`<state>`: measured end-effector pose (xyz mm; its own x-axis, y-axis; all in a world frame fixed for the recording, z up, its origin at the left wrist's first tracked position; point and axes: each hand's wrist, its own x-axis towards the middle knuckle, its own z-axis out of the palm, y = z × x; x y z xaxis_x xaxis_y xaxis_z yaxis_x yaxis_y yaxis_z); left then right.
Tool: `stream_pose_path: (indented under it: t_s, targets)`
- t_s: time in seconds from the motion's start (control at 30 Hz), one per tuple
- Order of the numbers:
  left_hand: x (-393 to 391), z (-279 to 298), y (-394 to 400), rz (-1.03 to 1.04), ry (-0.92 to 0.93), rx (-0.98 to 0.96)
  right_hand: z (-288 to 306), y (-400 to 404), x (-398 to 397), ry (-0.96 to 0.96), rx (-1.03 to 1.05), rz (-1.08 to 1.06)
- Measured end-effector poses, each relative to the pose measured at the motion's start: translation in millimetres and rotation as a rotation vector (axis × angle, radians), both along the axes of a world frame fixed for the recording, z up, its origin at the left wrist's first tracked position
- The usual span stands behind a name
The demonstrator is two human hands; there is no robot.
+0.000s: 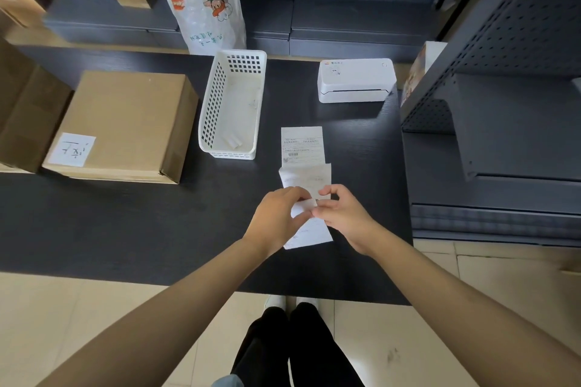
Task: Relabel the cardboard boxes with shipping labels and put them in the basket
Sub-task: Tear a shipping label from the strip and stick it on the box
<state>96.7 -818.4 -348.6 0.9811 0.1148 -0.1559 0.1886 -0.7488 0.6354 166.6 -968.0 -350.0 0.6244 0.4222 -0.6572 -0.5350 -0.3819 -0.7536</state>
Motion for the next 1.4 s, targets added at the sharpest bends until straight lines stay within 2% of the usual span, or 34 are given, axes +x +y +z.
stream_pose_path:
  t_s: [0.07, 0.23, 0.4, 0.6, 0.73, 0.9, 1.07, 1.4]
  targets:
    - [2, 0, 1, 0.032, 0.063, -0.044, 0, 0, 0, -0.037, 0.007, 0.006]
    - [5, 1, 4, -0.001, 0.091, 0.007, -1, 1, -1, -0.091, 0.013, 0.041]
    - [3, 3, 5, 0.002, 0.067, 0.017, -5, 6, 3, -0.023, 0.039, -0.052]
    - [5, 1, 0, -0.053, 0.104, 0.077, -14, 13, 3, -0.026, -0.115, -0.158]
    - [6, 1, -1, -0.077, 0.113, 0.096, -16, 16, 4, -0.029, -0.161, -0.149]
    - [5, 7, -1, -0.062, 0.106, 0.047, -15, 17, 11, -0.048, -0.193, -0.181]
    - [3, 14, 2, -0.01, 0.028, 0.019, -13, 20, 19, -0.03, -0.207, -0.209]
    - [-14, 33, 28, -0.052, -0.151, 0.006, -17, 21, 43, 0.022, -0.306, -0.352]
